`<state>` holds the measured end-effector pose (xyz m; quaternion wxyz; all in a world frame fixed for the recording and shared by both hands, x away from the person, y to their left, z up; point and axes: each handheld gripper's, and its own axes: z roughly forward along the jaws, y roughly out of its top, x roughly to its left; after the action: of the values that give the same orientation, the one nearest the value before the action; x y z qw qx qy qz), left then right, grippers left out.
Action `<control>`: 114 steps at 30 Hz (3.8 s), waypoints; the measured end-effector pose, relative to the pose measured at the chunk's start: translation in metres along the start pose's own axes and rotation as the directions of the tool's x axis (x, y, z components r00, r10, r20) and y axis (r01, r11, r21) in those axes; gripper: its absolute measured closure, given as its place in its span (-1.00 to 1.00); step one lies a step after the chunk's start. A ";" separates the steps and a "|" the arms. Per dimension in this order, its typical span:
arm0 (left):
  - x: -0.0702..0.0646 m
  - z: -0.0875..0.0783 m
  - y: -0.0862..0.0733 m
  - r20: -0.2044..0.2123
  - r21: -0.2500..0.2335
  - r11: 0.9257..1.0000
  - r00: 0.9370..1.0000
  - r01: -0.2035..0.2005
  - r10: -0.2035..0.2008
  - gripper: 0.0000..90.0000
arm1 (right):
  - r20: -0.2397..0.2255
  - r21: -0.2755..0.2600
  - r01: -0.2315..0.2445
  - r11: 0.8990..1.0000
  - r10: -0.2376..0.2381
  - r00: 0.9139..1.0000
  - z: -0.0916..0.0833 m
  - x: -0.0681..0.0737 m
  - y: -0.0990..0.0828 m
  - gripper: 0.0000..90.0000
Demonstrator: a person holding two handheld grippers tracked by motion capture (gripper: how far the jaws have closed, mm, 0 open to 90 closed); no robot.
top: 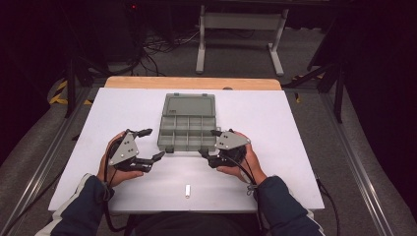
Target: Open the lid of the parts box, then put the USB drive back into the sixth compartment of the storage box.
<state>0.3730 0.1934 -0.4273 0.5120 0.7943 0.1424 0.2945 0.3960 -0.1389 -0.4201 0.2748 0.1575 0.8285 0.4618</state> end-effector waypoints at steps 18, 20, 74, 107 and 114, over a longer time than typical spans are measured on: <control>-0.018 -0.018 -0.021 0.030 0.008 0.999 0.999 0.039 -0.040 -0.73 | -0.092 0.045 -0.012 0.999 0.016 0.996 -0.007 0.022 -0.013 -0.58; -0.019 -0.021 -0.025 0.031 0.015 0.999 0.999 0.042 -0.042 -0.74 | -0.112 0.059 -0.009 0.998 0.015 0.994 -0.007 0.026 -0.015 -0.58; -0.028 -0.049 -0.053 0.066 0.097 0.991 0.993 0.089 -0.095 -0.84 | -0.520 0.167 0.111 0.980 -0.009 0.854 0.026 0.077 -0.022 0.19; -0.028 -0.050 -0.055 0.066 0.094 0.989 0.991 0.112 -0.118 -0.84 | -0.389 0.091 0.101 0.991 -0.058 0.919 0.012 0.060 -0.011 0.19; -0.027 -0.051 -0.055 0.066 0.091 0.989 0.991 0.114 -0.120 -0.84 | -0.356 0.064 0.085 0.994 -0.057 0.933 0.008 0.052 -0.006 0.19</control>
<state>0.3248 0.2399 -0.4703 0.4979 0.8161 0.1834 0.2289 0.3588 -0.1098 -0.4449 0.1313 0.0525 0.8871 0.4393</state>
